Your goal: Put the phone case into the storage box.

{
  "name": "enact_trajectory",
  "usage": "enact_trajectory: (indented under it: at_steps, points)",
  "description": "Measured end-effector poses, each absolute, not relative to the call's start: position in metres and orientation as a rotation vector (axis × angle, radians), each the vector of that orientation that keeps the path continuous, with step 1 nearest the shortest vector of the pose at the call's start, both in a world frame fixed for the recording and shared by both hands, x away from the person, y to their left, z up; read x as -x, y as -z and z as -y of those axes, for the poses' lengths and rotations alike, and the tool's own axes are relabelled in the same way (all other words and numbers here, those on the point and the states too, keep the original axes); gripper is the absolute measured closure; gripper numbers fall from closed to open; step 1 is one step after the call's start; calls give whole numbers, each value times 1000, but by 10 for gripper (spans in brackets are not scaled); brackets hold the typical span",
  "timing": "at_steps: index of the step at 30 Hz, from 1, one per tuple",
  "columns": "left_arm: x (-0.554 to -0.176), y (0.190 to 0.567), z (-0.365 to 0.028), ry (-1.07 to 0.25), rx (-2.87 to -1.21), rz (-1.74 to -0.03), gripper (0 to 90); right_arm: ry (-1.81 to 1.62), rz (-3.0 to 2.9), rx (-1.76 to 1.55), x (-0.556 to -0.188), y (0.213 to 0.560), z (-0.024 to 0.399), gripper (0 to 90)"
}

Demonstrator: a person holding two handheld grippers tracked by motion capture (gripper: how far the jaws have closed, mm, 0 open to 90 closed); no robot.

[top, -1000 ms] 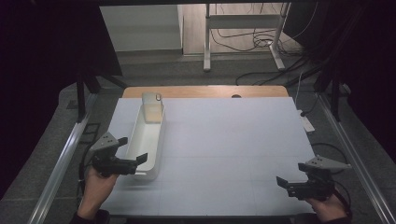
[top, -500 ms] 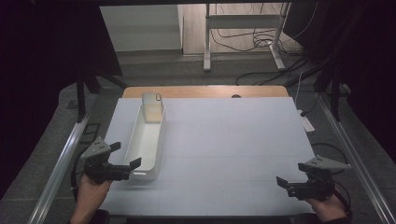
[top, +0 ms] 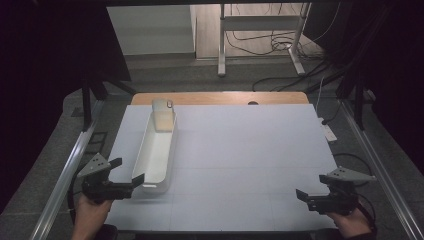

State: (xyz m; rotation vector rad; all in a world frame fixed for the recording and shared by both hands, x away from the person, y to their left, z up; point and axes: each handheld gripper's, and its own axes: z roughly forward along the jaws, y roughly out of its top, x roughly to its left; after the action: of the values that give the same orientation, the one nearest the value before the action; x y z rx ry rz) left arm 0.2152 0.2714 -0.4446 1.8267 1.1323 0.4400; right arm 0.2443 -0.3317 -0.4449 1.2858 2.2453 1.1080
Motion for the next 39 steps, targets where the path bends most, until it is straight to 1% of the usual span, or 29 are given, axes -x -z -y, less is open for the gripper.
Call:
enact_trajectory:
  at_steps: [39]
  points:
    - [-186, 456, -293, -442, -1823, -1197, 4, -1102, -2245, -1296, -245, 445, 332, 0]
